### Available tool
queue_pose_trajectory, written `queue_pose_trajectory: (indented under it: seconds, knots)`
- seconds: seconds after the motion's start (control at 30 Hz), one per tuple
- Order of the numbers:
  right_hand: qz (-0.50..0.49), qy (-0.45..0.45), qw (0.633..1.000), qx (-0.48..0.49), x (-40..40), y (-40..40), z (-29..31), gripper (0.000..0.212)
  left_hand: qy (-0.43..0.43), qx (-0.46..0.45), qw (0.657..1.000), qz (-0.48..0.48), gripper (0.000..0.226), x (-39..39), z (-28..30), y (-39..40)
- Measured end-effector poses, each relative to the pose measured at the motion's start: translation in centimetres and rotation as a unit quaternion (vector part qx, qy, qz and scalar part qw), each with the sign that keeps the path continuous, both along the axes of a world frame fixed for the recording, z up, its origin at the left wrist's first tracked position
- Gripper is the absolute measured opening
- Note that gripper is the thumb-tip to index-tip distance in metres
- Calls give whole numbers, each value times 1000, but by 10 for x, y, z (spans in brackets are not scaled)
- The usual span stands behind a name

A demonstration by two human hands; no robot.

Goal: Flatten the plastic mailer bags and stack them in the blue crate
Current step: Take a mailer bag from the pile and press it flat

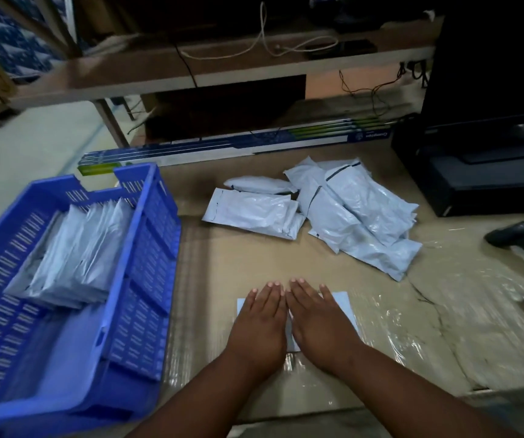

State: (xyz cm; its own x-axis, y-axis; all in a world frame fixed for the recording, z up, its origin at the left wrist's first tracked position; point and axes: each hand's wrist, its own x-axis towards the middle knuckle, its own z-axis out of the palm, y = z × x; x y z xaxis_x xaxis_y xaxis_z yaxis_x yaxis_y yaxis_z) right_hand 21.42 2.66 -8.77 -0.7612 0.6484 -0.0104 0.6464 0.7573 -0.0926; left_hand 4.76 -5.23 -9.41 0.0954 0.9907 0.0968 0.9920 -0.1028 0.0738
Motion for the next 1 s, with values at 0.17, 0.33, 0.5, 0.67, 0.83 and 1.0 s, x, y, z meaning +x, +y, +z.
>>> queue_pose_trajectory:
  seconds: [0.17, 0.33, 0.5, 0.67, 0.83, 1.0]
  knots:
    - [-16, 3, 1000, 11, 2, -5, -1, 63, -15, 7, 1000, 6, 64, 1, -7, -3]
    - [-16, -8, 1000, 14, 1, -5, -4, 69, -54, 25, 998, 6, 62, -7, -16, -9]
    - [-24, -16, 1000, 5, 1, -5, -6, 71, -54, 8, 998, 23, 65, -7, -13, -9]
    - [-32, -41, 999, -4, 4, -4, -2, 70, -29, -28, 996, 80, 74, -18, -14, -18]
    - [-34, -33, 999, -18, 16, 3, 4, 78, -7, -49, 994, 97, 80, -30, -7, -28]
    - [-82, -19, 996, -31, 34, 6, 4, 88, 8, -71, 992, 104, 85, -38, 1, -33]
